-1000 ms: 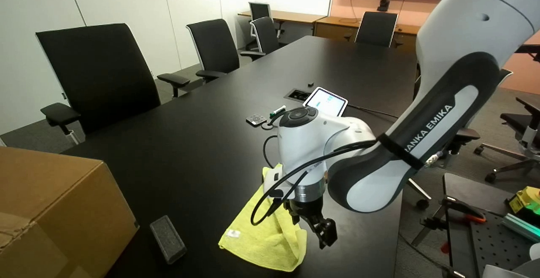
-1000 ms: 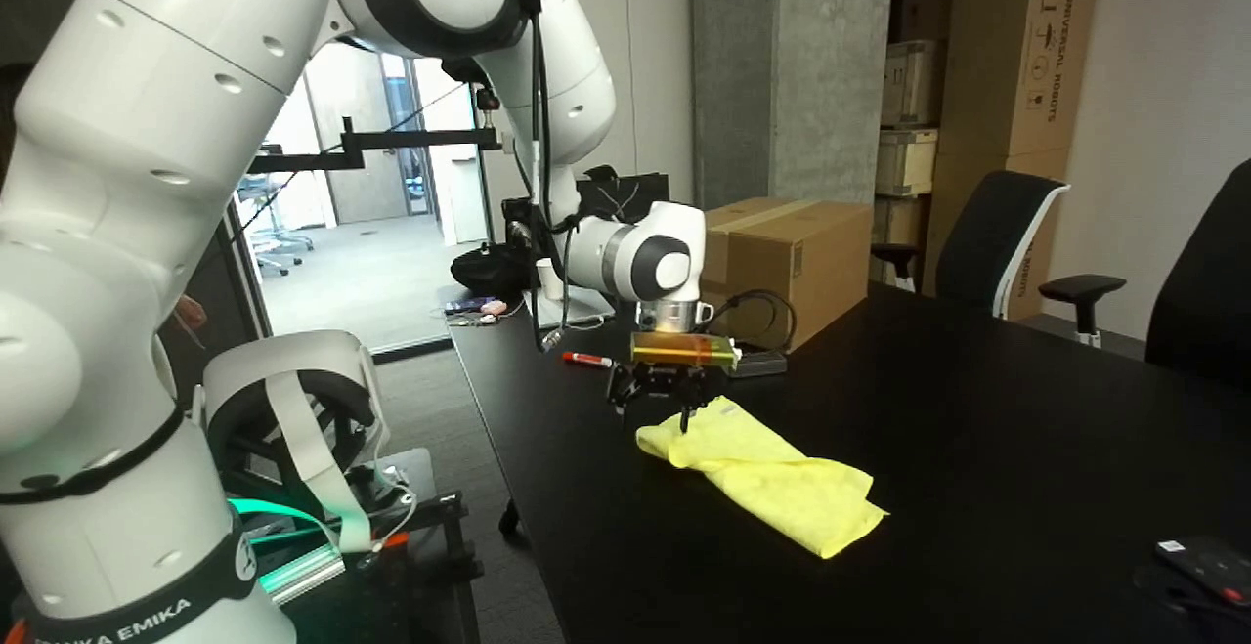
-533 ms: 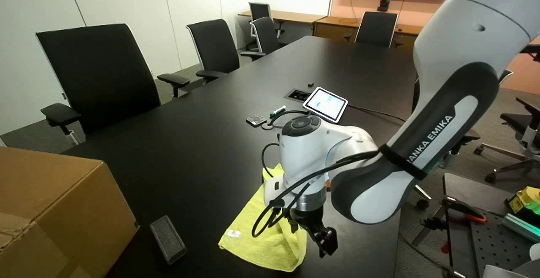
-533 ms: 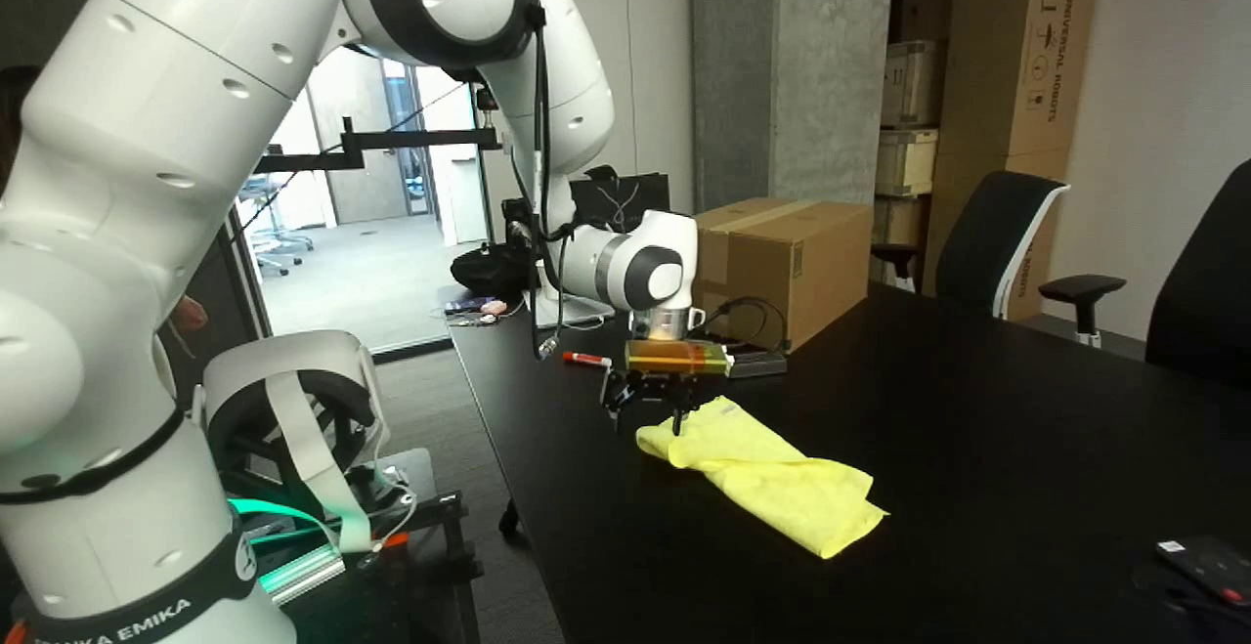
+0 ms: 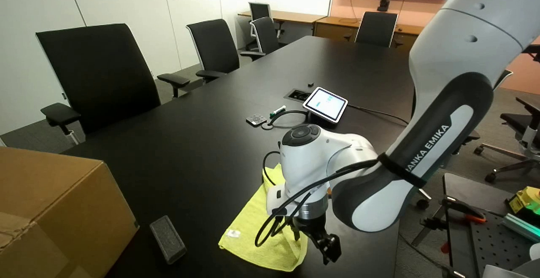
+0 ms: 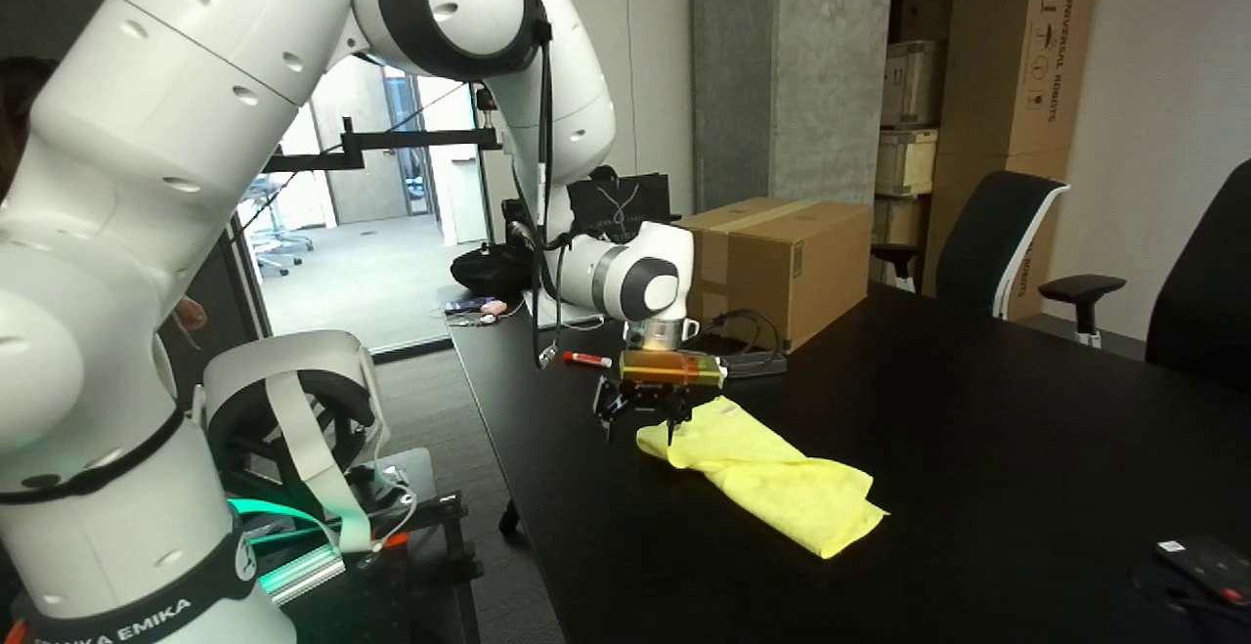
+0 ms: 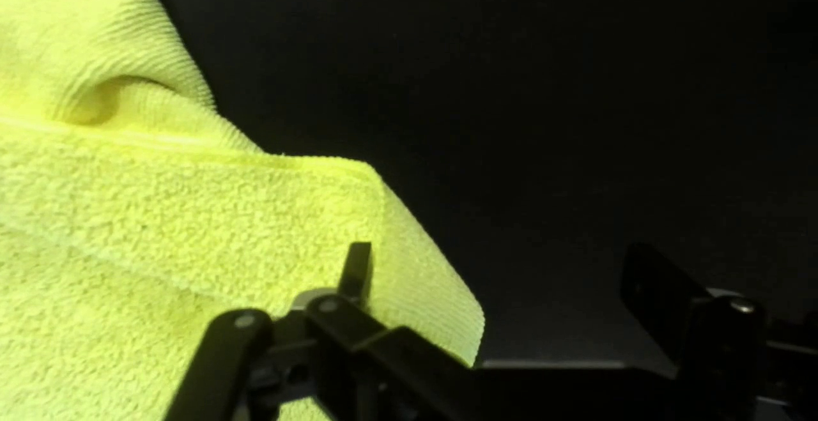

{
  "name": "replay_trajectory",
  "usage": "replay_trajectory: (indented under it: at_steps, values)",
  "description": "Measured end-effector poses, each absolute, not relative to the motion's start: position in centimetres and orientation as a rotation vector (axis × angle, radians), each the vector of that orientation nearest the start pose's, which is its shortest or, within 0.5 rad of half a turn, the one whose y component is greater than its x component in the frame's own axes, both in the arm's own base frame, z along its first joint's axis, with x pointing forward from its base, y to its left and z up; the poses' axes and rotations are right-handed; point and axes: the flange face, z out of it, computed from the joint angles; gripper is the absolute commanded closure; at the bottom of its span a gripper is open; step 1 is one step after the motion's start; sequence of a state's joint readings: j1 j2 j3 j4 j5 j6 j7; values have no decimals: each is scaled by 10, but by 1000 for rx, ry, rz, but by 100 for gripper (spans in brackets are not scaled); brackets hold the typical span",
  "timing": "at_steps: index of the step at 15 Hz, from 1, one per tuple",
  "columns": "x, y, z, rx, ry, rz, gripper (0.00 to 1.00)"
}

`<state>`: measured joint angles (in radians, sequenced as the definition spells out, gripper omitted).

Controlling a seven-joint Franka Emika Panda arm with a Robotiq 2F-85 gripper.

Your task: Fold the yellow towel in half

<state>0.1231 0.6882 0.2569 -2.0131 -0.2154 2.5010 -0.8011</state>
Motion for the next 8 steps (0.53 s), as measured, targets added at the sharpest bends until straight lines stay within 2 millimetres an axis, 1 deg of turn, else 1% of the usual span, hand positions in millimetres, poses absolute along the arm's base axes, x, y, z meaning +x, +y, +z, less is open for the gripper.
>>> replay_trajectory:
  at_steps: [2, 3, 4, 6, 7, 8]
  values:
    - [529, 221, 104, -2401, -1873, 227, 0]
    - [529, 222, 104, -2400, -1874, 225, 17]
    - [529, 222, 104, -2399, -1874, 224, 27]
    - [530, 223, 105, -2400, -1873, 223, 42]
    - [530, 223, 105, -2402, -1871, 222, 51]
    - [530, 223, 105, -2404, -1869, 222, 58]
